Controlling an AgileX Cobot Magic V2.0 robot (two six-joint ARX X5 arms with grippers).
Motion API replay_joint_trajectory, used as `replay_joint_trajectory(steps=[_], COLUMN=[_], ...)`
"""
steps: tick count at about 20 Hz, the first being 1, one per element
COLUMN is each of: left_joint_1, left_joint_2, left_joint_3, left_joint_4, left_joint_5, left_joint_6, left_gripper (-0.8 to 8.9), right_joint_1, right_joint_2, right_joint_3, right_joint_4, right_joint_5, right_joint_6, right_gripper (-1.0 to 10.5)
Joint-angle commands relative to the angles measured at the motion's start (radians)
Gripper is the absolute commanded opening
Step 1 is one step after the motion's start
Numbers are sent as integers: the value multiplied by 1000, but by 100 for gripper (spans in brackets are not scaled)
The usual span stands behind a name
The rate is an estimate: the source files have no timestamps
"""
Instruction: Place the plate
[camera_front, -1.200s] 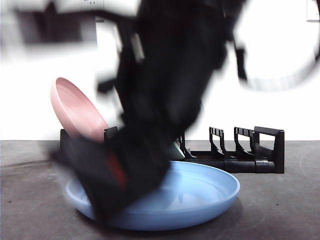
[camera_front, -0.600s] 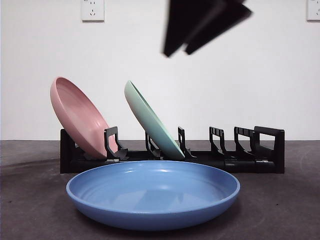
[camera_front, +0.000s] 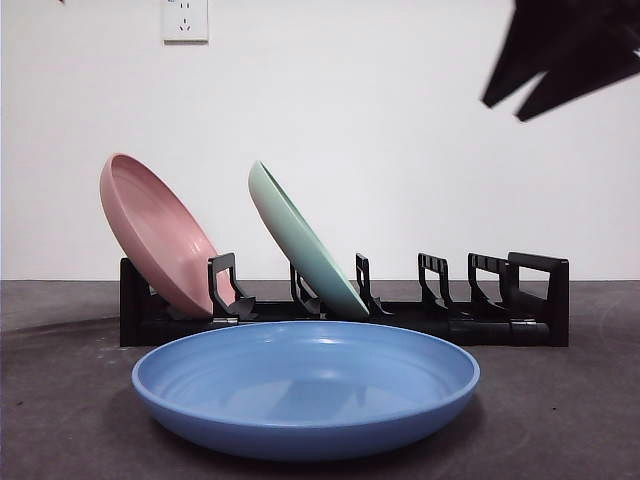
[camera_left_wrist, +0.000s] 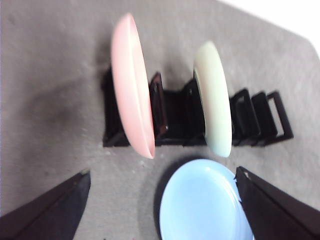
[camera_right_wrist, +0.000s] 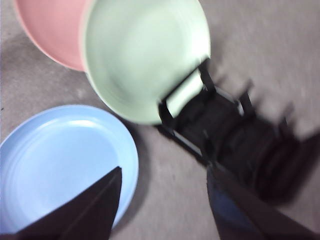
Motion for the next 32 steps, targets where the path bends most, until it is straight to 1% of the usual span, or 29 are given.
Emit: replay_joint_trajectory(steps=[1,2,5,7,9,12,15,17,26,27,29,30,32], left_joint_1=[-31,-46,-106,-148,-184,-226,-260,-269,-272,-272,-272,-272,-272], left_joint_2=[89,125,241,327,411,514,601,639,750,751,751,751,751], left_joint_3=[87,122,247,338,419,507,562,570,570,570,570,570,570], left_joint_4=[23,22,16,-27,-84,-138,-153,-147,-143,-143,-142,-143,-148], left_joint_5=[-6,-21,-120,-238,-333,-431,-536,-552,-553,-555,-582,-590,-594], left_joint_6=[2,9,29,36,60,66,64,64,65,66,78,90,92], left_gripper=[387,380,380,381,381,380,376,374,361,323,181,131,81], right_joint_1=[-53,-66,-76,-72,-71,-71,-71,-71,-71,-71,-71,-71,-71], right_joint_2=[2,0,0,0,0,0,0,0,0,0,0,0,0], right_joint_3=[10,10,10,10,10,10,10,10,10,10,10,10,10], right_joint_4=[-9,-16,-22,-25,-26,-26,-26,-26,-29,-33,-39,-41,-43], right_joint_5=[-20,-23,-27,-29,-30,-30,-30,-29,-27,-27,-27,-27,-27], right_joint_6=[52,60,65,67,67,68,68,68,67,66,66,66,65], right_gripper=[263,263,263,263,263,263,263,263,263,263,263,263,263])
